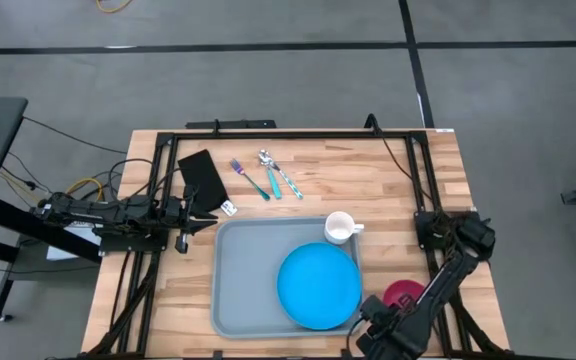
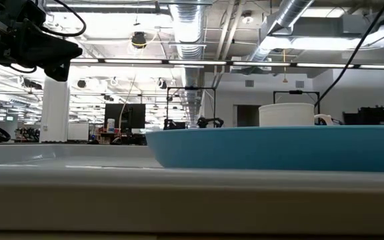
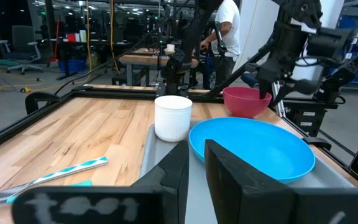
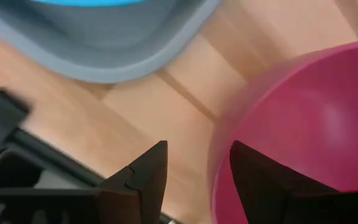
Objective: Set up tray
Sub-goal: Put the red bowl on the blue plate
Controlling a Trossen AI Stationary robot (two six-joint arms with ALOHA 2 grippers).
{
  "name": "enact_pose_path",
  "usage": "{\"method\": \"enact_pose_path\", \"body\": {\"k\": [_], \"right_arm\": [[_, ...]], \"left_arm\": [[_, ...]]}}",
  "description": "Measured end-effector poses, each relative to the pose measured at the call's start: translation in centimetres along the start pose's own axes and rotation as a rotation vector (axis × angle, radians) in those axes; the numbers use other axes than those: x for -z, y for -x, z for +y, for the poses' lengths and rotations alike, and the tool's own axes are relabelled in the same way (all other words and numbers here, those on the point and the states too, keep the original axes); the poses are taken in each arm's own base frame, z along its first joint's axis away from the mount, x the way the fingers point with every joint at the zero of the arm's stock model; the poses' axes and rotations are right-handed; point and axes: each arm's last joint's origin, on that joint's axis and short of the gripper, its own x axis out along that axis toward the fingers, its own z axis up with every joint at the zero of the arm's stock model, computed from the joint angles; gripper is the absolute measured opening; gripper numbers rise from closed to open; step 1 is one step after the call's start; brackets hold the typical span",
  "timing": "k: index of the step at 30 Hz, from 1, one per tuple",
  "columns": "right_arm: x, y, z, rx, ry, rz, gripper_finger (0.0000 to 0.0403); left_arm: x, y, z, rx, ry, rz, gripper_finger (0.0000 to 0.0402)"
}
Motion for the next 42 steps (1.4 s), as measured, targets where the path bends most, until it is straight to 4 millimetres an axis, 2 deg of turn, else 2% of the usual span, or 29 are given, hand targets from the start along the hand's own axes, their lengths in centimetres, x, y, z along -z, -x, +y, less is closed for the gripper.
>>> {"method": "enact_pose_path", "body": {"k": [7, 18, 29, 33, 38, 42], "right_arm": [[0.0, 0.1, -1.1, 0.107, 0.0, -0.028, 0.0144], [0.1, 0.1, -0.8, 0.082, 0.022, 0.004, 0.0012], [0.1, 0.4, -0.9, 0.08, 0.048, 0.001, 0.0005], [-0.2, 2.0, -0.4, 0.033, 0.069, -0.024, 0.0003], [-1.5, 5.5, -0.1, -0.024, 0.118, -0.086, 0.0002], [-2.9, 8.1, 0.7, -0.133, 0.23, -0.128, 0.0001]], "left_arm": [[0.0, 0.0, 0.0, 0.0, 0.0, 0.0, 0.004], [0.0, 0.0, 0.0, 0.0, 0.0, 0.0, 0.004], [0.0, 0.0, 0.0, 0.0, 0.0, 0.0, 0.004], [0.0, 0.0, 0.0, 0.0, 0.0, 0.0, 0.004], [0.0, 0.0, 0.0, 0.0, 0.0, 0.0, 0.004], [0.0, 0.0, 0.0, 0.0, 0.0, 0.0, 0.004]]}}
